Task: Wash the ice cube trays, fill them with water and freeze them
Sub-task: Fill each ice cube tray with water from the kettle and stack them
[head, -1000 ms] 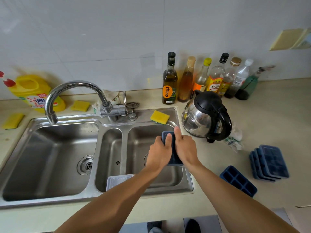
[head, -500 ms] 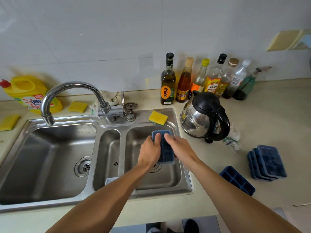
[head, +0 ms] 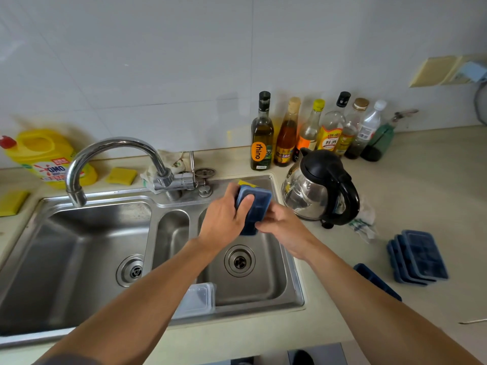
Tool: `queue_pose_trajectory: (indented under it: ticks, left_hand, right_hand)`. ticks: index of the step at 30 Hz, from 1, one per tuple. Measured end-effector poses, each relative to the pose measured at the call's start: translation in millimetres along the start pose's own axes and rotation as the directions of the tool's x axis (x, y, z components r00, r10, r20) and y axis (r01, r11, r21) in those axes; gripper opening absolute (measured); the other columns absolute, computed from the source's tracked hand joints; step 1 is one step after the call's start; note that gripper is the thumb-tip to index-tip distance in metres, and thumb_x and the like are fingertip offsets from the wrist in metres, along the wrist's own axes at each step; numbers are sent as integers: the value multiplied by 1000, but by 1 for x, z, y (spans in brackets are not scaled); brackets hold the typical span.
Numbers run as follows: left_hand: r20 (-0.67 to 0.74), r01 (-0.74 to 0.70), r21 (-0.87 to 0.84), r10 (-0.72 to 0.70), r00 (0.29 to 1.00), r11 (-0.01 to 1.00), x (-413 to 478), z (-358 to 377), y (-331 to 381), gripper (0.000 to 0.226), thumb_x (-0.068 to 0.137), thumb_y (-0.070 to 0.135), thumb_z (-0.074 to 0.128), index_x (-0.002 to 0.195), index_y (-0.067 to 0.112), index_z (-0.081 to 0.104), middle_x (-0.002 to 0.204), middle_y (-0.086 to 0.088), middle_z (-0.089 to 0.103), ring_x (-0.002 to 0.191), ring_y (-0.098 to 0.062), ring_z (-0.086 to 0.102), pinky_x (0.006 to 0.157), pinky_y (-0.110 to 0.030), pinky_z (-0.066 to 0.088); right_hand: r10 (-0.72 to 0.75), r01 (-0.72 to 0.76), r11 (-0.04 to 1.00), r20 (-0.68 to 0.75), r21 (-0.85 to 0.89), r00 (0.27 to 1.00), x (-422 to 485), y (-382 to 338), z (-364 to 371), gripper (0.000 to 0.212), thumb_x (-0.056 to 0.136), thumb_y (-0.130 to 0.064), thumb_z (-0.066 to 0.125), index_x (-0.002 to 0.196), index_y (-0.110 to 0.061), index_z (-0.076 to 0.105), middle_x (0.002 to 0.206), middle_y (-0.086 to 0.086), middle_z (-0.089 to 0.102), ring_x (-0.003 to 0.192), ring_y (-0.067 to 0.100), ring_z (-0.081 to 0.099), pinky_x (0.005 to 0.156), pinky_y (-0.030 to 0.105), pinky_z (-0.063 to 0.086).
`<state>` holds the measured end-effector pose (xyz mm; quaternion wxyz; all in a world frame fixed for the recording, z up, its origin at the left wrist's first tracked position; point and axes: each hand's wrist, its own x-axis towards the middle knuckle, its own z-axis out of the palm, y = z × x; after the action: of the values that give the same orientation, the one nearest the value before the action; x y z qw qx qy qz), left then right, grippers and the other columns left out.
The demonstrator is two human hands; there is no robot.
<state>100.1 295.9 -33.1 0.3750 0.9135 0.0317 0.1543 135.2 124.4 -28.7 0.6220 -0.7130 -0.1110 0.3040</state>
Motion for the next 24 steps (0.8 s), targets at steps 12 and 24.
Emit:
queue_pose_trajectory:
  ticks: [12,24]
  left_hand:
    - [68,127,-81,-122,990,989,-2,30,21,32,104,49,38,114,22,52,93,8,65,83,-7,65,67,-22,54]
    - [383,526,-343,-395,835,778,-27,176,168,35,101,45,51,123,18,50,110,-2,66,88,-17,71,59,-32,61]
  right_hand:
    - [33,-33,999,-71,8,997,-23,18,-23,31,94,-9,63,121,-23,65,112,-3,75,106,15,70,87,36,58]
    - [99,-109,994,-392,-4,915,-128,57,-197,28,98,-12,60,122,-24,68,102,8,74,90,25,72,64,24,55]
